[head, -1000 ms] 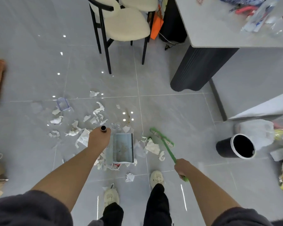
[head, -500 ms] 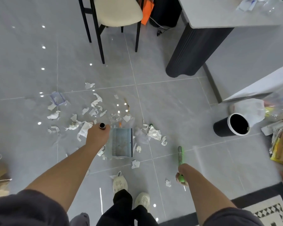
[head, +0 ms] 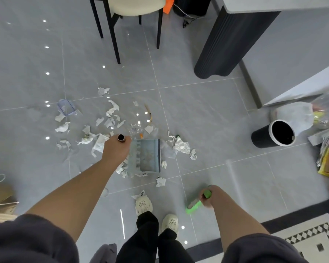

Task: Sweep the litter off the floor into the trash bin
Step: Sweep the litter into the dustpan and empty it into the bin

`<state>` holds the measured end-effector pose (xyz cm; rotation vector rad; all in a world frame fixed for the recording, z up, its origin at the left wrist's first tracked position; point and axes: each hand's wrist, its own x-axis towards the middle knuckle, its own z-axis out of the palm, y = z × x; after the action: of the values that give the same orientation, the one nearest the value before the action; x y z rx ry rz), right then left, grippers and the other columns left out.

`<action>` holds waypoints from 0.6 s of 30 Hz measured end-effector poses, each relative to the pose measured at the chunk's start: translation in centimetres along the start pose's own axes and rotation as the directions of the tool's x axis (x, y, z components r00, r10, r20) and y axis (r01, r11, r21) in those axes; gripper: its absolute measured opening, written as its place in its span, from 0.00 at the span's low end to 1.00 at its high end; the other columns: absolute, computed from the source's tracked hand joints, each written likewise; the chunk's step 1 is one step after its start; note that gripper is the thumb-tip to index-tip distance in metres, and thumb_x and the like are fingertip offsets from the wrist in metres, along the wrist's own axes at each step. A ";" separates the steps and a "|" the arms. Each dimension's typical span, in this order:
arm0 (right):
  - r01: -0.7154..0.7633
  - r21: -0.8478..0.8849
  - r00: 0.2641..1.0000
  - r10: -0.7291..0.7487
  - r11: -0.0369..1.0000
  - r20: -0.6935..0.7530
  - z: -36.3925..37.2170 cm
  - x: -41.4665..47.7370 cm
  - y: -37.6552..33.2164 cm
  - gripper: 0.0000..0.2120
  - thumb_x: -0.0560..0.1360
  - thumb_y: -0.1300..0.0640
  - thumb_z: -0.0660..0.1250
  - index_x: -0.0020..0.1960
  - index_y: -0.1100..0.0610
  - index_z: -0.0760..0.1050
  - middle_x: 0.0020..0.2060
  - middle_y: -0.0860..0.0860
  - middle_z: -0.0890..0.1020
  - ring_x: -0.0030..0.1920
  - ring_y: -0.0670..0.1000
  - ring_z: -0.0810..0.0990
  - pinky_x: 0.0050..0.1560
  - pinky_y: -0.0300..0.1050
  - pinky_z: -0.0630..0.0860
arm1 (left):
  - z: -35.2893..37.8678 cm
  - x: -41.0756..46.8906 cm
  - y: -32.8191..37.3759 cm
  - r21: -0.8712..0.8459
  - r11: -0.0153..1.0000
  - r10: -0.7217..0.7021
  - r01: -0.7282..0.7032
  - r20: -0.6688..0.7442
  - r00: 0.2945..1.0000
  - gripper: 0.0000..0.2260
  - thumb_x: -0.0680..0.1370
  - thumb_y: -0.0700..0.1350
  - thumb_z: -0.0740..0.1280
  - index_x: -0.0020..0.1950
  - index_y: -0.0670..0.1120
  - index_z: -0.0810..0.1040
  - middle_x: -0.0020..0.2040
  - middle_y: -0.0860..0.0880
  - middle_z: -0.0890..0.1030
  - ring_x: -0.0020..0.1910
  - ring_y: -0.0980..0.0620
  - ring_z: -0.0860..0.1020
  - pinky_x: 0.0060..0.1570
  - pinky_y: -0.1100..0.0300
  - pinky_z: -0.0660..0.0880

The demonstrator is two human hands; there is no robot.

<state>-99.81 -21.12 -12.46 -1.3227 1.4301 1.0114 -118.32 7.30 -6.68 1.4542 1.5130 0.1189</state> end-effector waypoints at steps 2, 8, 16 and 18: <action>0.026 0.045 1.000 -0.026 0.999 0.000 0.4 -0.4 -0.6 0.04 0.74 0.63 0.66 0.46 0.58 0.71 0.36 0.58 0.71 0.19 0.54 0.71 0.16 0.40 0.71 | 0.0 0.1 -0.2 0.003 1.000 0.006 -0.006 0.000 1.000 0.20 0.72 0.52 0.61 0.41 0.34 0.77 0.39 0.33 0.81 0.40 0.36 0.82 0.47 0.36 0.80; 0.042 0.023 0.991 -0.045 0.999 0.126 1.6 -2.9 -2.3 0.05 0.76 0.65 0.55 0.41 0.62 0.67 0.23 0.53 0.72 0.11 0.48 0.65 0.14 0.32 0.65 | 0.2 0.3 0.2 0.025 1.000 0.015 -0.015 0.000 1.000 0.19 0.72 0.51 0.61 0.43 0.35 0.78 0.41 0.33 0.82 0.42 0.35 0.82 0.47 0.37 0.81; 0.143 -0.128 0.961 -0.107 0.981 0.254 2.8 -3.8 -4.1 0.14 0.76 0.68 0.47 0.60 0.66 0.64 0.23 0.53 0.65 0.13 0.48 0.64 0.13 0.32 0.63 | 0.4 0.4 0.6 0.031 0.999 -0.023 0.024 -0.029 0.999 0.18 0.73 0.52 0.61 0.42 0.37 0.79 0.40 0.36 0.83 0.44 0.35 0.83 0.46 0.39 0.81; 0.160 -0.187 0.956 -0.105 0.969 0.275 3.1 -4.6 -4.6 0.13 0.77 0.68 0.48 0.59 0.65 0.63 0.22 0.53 0.65 0.13 0.48 0.64 0.13 0.32 0.63 | 0.6 0.2 0.7 0.032 0.999 -0.032 0.034 -0.044 0.998 0.18 0.74 0.52 0.61 0.42 0.37 0.79 0.40 0.36 0.83 0.43 0.35 0.83 0.46 0.39 0.81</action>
<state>-94.90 -17.38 -8.71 -1.3557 1.0434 1.2208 -117.41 7.33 -6.59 1.4604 1.5805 0.1071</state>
